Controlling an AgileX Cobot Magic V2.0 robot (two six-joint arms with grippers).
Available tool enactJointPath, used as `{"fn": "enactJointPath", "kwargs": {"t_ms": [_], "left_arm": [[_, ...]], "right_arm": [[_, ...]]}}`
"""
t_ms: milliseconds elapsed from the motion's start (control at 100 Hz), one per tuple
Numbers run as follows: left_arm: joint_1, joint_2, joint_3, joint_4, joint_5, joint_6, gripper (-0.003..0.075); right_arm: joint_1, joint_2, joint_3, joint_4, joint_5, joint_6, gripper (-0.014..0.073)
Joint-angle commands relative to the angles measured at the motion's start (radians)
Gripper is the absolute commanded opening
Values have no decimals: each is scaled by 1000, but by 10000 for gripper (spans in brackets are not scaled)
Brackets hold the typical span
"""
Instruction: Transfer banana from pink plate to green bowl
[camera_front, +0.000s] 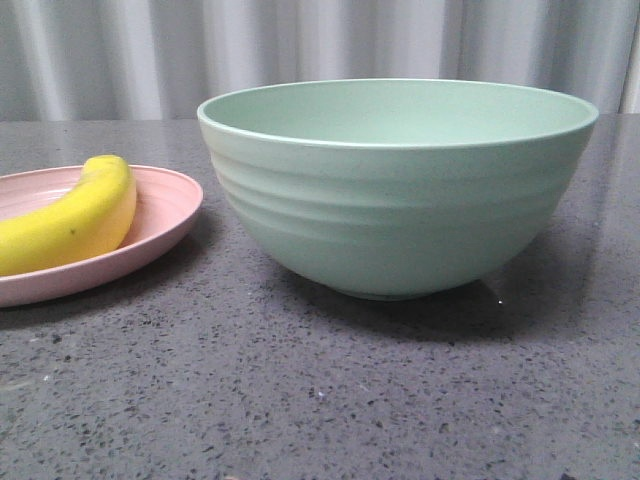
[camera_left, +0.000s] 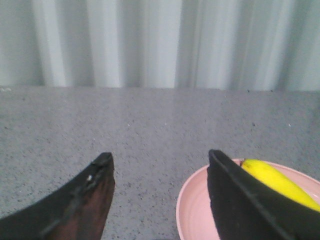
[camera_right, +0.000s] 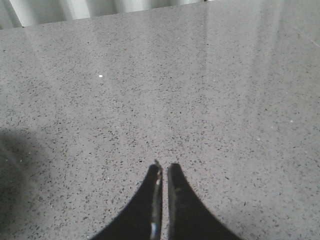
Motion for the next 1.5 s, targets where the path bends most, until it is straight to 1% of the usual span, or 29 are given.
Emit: {"fn": "enactJointPath", "kwargs": {"t_ms": [0, 100, 240, 300, 410, 550, 680, 820, 1240, 1490], "left_arm": [[-36, 74, -83, -11, 0, -8, 387], [-94, 153, -144, -11, 77, -2, 387], [-209, 275, -224, -11, 182, 5, 387], [-269, 330, -252, -11, 200, 5, 387], [-348, 423, -282, -11, 206, 5, 387], [-419, 563, -327, -30, 231, 5, 387], [-441, 665, -361, -37, 263, 5, 387], [-441, 719, -374, -37, 265, 5, 387], [-441, 790, -378, -37, 268, 5, 386], [-441, 790, -378, -37, 267, 5, 382]], "right_arm": [[-7, 13, -38, -2, -72, -4, -64], [-7, 13, -38, -2, -72, -4, -64], [-7, 13, -38, -2, -72, -4, -64], [-7, 13, -38, -2, -70, -4, -64], [-7, 13, -38, -2, -70, -4, -64], [-7, 13, -38, -1, -68, -4, -64], [-7, 13, -38, -1, -66, -4, -64], [-7, 13, -38, -1, -64, -4, -64], [-7, 13, -38, 8, -64, -4, -64], [-7, 13, -38, 8, -64, -4, -64]]}}
